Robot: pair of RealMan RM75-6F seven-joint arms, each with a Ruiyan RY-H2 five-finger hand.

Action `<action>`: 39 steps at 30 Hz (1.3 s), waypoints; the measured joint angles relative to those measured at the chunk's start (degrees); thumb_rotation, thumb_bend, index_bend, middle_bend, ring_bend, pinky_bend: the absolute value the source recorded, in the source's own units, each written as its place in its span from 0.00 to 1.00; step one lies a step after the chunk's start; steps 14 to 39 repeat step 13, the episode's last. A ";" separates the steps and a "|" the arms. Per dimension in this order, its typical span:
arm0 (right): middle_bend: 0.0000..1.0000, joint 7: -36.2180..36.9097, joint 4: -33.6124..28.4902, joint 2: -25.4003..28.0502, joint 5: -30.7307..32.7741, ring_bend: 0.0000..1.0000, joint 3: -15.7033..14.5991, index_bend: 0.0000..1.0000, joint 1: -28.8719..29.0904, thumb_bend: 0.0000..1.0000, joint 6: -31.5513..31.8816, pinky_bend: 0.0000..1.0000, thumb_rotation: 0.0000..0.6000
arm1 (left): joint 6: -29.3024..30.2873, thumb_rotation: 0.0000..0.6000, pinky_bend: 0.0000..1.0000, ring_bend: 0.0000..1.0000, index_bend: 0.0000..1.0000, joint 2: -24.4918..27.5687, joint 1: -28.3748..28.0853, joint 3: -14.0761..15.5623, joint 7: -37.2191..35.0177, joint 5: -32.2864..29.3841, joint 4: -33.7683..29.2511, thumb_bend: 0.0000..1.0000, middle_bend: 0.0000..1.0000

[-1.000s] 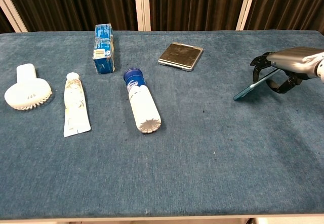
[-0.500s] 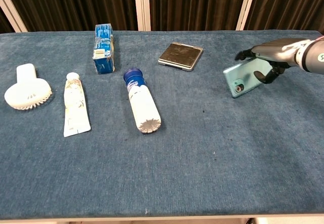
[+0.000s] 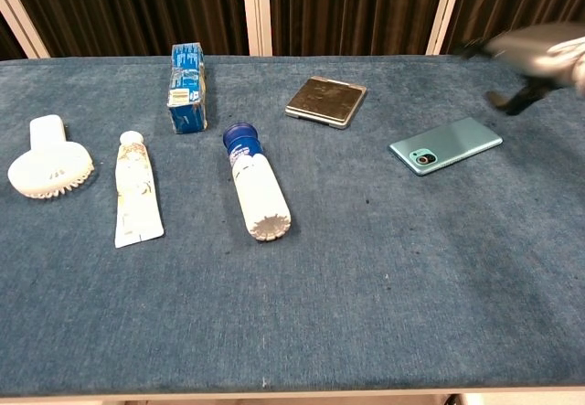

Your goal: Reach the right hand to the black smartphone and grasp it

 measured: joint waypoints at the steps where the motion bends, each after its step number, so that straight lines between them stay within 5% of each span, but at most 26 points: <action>1: 0.15 0.39 -1.93 1.28 -0.92 0.00 -0.28 0.07 -1.47 0.38 2.63 0.12 1.00 | 0.08 1.00 0.00 0.06 0.13 -0.04 -0.04 0.00 -0.17 0.18 0.10 0.08 0.09; 5: 0.15 2.96 -9.83 7.24 -5.73 0.00 -2.09 0.06 -9.03 0.26 14.18 0.11 1.00 | 0.62 1.00 0.00 0.06 0.13 -0.18 -0.08 0.08 -0.62 0.90 0.30 0.08 0.09; 13: 0.14 10.92 -19.55 17.59 -17.10 0.00 -8.21 0.06 -24.83 0.25 30.89 0.11 1.00 | 1.75 1.00 0.00 0.06 0.13 -0.07 0.29 0.32 -0.57 1.64 -0.19 0.08 0.09; 39: 0.14 10.92 -19.55 17.59 -17.10 0.00 -8.21 0.06 -24.83 0.25 30.89 0.11 1.00 | 1.75 1.00 0.00 0.06 0.13 -0.07 0.29 0.32 -0.57 1.64 -0.19 0.08 0.09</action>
